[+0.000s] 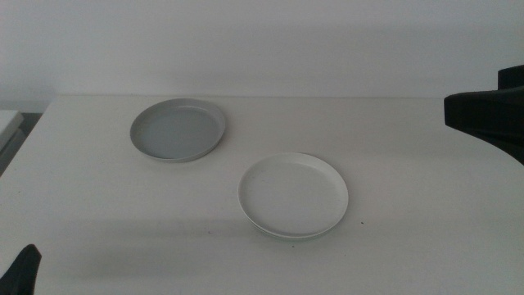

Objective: Stack the three bowls on top of each other.

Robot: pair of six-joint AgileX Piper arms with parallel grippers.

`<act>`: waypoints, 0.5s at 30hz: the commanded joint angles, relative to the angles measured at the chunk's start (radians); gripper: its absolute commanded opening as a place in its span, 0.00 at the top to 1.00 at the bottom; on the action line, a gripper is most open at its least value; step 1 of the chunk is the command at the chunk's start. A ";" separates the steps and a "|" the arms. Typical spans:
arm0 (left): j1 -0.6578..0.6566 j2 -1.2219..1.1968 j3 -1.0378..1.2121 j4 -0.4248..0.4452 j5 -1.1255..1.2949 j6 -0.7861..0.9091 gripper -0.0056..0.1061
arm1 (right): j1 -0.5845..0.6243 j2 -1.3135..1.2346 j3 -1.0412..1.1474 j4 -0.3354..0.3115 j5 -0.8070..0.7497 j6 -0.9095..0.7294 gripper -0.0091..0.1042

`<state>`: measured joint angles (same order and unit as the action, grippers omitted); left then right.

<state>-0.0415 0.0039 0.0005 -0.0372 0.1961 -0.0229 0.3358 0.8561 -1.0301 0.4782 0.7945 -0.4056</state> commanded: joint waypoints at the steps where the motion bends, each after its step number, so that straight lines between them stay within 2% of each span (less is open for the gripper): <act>1: 0.002 -0.004 0.000 0.004 0.016 -0.002 0.11 | -0.006 -0.003 0.001 0.002 -0.009 -0.010 0.10; 4: 0.012 0.082 -0.112 0.004 0.171 -0.002 0.11 | -0.006 -0.003 0.001 0.002 -0.009 -0.010 0.10; 8: 0.039 0.345 -0.431 0.012 0.356 0.000 0.11 | -0.006 -0.003 0.001 0.002 -0.009 -0.010 0.10; 15: 0.039 0.747 -0.838 -0.049 0.653 -0.004 0.11 | -0.006 -0.003 0.001 0.002 -0.009 -0.010 0.10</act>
<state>-0.0024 0.6770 -0.7751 -0.0706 0.7835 -0.0229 0.3358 0.8561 -1.0301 0.4782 0.7945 -0.4056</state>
